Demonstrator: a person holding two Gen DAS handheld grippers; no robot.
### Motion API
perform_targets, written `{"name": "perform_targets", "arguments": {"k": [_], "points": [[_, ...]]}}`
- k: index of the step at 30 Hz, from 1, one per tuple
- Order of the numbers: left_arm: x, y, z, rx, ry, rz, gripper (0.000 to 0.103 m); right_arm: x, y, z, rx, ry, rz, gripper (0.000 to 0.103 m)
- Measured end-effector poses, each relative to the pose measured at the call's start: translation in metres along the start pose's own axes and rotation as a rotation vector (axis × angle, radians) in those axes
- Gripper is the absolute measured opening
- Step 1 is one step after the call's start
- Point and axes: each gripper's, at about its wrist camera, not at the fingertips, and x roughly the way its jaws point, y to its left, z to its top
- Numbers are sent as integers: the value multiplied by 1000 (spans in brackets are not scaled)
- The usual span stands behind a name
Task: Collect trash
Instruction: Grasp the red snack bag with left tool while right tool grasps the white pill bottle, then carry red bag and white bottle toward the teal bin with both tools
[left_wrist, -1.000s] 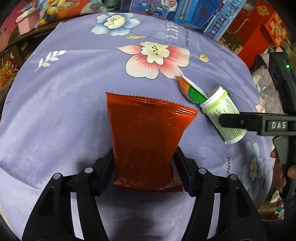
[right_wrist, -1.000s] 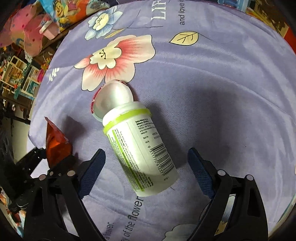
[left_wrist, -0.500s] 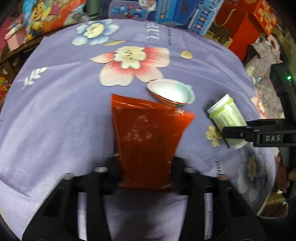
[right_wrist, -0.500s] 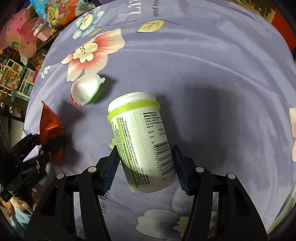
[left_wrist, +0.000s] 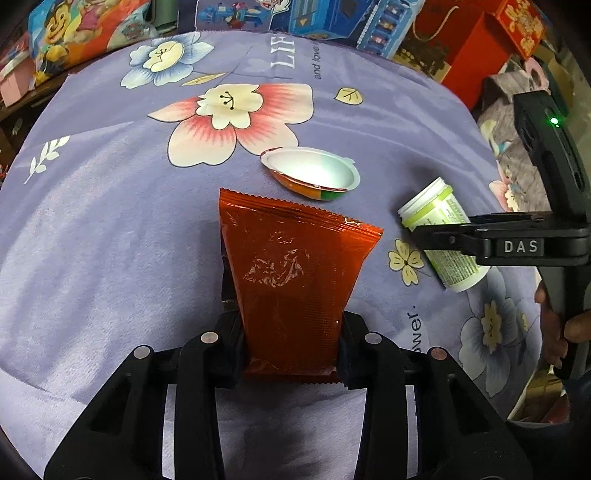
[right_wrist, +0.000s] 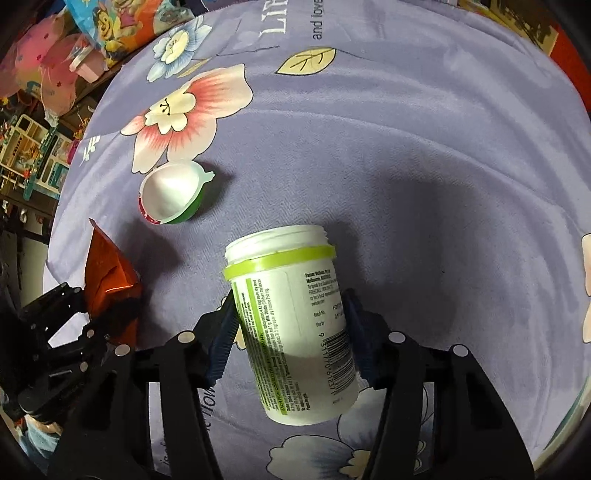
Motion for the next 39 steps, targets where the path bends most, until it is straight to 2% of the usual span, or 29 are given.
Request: {"name": "perform_targets", "arguments": {"k": [5, 9, 10, 13, 21, 26, 39], "points": [[1, -5, 1, -1, 3, 17, 48, -18, -33, -12, 104, -31, 30, 53], [4, -13, 1, 11, -1, 50, 48, -31, -50, -27, 146, -48, 35, 53], [4, -14, 1, 12, 0, 56, 48, -35, -55, -32, 159, -55, 37, 53], [4, -21, -1, 12, 10, 69, 37, -44, -69, -47, 193, -73, 45, 53], [-4, -47, -7, 35, 23, 77, 35, -63, -111, -86, 276, -117, 65, 53], [-8, -81, -2, 88, 19, 47, 35, -78, -142, -104, 347, -156, 77, 53], [8, -203, 1, 256, 61, -134, 35, -130, -216, -162, 503, -285, 86, 53]]}}
